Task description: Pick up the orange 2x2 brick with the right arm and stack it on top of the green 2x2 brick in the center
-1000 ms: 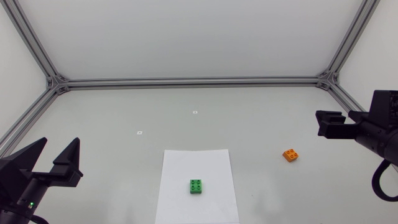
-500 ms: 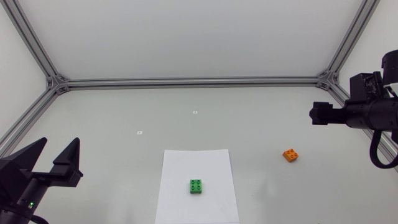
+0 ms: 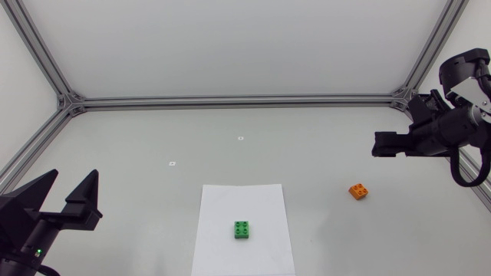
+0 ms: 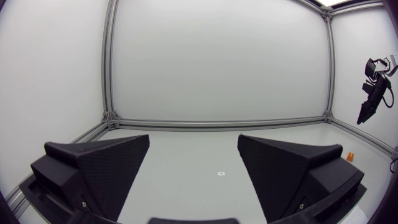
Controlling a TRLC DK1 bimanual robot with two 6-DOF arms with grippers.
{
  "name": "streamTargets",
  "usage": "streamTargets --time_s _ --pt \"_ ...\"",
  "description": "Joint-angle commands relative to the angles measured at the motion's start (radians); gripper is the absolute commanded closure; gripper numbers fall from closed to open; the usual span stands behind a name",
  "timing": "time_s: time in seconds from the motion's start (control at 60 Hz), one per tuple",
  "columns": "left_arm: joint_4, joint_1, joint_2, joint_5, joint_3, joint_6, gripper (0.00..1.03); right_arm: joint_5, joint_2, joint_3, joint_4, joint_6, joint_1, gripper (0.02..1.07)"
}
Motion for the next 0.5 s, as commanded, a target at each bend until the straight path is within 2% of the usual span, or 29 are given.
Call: streamTargets --time_s 0.0,0.083,0.133,0.183,0.25,0.3,0.45,0.483 --pt "-0.015 0.003 -0.008 0.004 -0.041 0.013 0.04 -0.005 0.064 0.057 -0.048 -0.038 -0.012 0.06" --pt "-0.015 0.003 -0.008 0.004 -0.041 0.013 0.04 -0.039 0.14 0.109 -0.116 -0.09 -0.022 0.06" --pt "-0.015 0.003 -0.008 0.004 -0.041 0.013 0.04 -0.128 0.215 0.157 -0.179 -0.187 -0.039 0.06" --pt "-0.015 0.003 -0.008 0.004 -0.041 0.013 0.04 -0.149 0.288 0.2 -0.248 -0.224 -0.049 0.06" --pt "-0.015 0.003 -0.008 0.004 -0.041 0.013 0.04 -0.152 0.341 0.22 -0.253 -0.276 -0.056 0.06" --pt "-0.015 0.003 -0.008 0.004 -0.041 0.013 0.04 -0.129 0.376 0.226 -0.254 -0.339 -0.053 0.06" --pt "-0.015 0.003 -0.008 0.006 -0.041 0.013 0.04 0.05 0.475 0.266 -0.268 -0.452 -0.013 0.06" --pt "-0.015 0.003 -0.008 0.004 -0.041 0.011 0.04 0.052 0.487 0.27 -0.266 -0.451 -0.015 0.06"
